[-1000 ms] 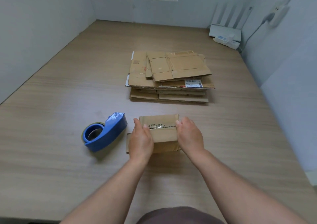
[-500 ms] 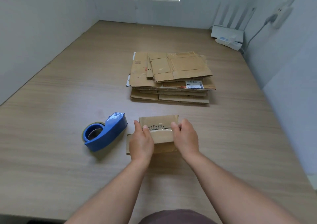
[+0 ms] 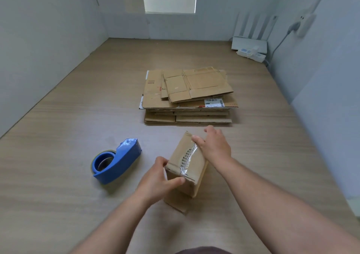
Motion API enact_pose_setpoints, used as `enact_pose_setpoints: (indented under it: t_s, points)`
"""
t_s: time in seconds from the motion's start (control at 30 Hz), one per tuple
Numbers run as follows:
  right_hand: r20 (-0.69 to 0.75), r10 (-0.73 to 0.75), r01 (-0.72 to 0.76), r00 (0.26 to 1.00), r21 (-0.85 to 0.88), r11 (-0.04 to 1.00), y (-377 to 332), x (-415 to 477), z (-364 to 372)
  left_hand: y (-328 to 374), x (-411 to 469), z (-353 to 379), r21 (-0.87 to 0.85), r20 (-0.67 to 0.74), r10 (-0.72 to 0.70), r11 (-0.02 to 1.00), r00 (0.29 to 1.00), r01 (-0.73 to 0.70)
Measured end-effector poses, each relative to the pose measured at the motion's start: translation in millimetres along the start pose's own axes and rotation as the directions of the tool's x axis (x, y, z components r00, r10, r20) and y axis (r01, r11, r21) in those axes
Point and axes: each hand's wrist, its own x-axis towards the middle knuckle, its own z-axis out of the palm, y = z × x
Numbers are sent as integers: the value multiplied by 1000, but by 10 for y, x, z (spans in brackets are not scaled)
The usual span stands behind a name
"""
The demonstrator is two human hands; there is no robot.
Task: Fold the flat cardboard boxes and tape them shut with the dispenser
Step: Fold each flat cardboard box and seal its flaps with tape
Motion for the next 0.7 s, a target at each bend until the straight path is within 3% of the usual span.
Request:
enact_pose_setpoints:
  t_s: [0.13,0.47,0.57,0.67,0.7]
  points:
    - [26,150,-151,988,46,988,-22,-42,40,96,84,292,121,-72,62,991,995,-53]
    - [189,29,-104,981,396,912,235,-377,86,282,359,516,197,-236,93,979,967,-46]
    - [175,7,-76,985,396,915,255,-345,64,287,398,500,231,-200,136,969,970,-89]
    - [170,11,-78,985,389,918,253,-322,72,219,420,342,157,-62,148,978,987,-137]
    - [171,12,-79,985,393,916,254,-324,77,176,412,249,148,-76,155,979,985,-143]
